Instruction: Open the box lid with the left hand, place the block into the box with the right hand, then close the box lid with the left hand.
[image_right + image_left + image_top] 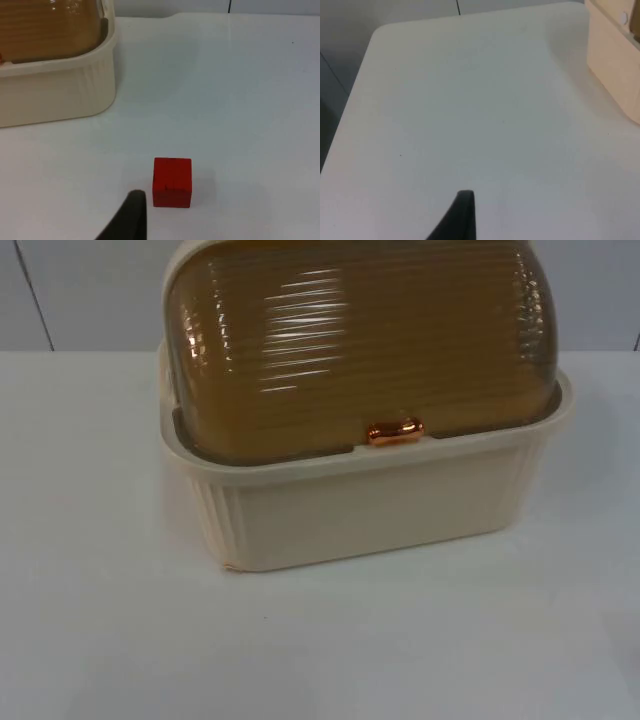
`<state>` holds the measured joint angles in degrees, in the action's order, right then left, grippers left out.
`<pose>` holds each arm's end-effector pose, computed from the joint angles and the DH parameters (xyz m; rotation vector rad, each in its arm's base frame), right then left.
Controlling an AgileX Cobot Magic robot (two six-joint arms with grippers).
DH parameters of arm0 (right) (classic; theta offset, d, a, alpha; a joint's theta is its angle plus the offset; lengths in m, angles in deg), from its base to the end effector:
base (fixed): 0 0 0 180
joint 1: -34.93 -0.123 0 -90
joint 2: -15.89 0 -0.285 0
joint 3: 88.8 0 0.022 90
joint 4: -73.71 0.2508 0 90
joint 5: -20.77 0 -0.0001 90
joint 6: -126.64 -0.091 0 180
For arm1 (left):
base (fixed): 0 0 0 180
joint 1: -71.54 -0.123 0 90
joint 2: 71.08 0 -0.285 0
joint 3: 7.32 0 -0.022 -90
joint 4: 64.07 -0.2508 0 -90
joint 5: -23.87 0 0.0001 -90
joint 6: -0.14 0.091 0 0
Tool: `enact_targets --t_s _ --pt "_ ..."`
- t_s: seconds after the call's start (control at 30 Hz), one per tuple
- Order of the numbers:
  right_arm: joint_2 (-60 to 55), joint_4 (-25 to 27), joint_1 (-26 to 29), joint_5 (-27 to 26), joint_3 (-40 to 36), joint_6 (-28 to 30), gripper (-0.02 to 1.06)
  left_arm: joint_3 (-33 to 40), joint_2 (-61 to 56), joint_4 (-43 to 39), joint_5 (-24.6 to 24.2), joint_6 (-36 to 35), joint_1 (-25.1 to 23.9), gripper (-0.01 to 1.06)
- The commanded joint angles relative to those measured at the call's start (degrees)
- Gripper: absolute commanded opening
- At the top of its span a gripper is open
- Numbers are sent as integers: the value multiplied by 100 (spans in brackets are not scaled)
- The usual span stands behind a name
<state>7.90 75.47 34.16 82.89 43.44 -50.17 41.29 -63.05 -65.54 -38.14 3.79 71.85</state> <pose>-0.0070 0.0024 0.2794 -0.0731 2.0555 0.0107 -0.0050 0.0021 0.2754 0.0701 2.0700 0.0667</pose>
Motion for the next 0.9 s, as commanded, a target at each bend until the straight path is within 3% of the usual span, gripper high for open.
enact_targets --t_s 0.0,0.1,0.5,0.7,0.87 --pt "21 -9 15 -40 11 -59 105 25 -24 -26 52 -54 30 105" --pt "21 -9 15 -40 11 -245 105 25 -24 -28 52 -54 30 105" --pt "21 -9 15 -48 23 -105 105 25 -24 -32 52 -113 30 105" --pt "21 -425 15 -48 23 -143 105 25 -24 4 52 -113 30 105" --pt "-135 -447 15 -37 12 -220 105 25 338 112 52 -113 41 105"
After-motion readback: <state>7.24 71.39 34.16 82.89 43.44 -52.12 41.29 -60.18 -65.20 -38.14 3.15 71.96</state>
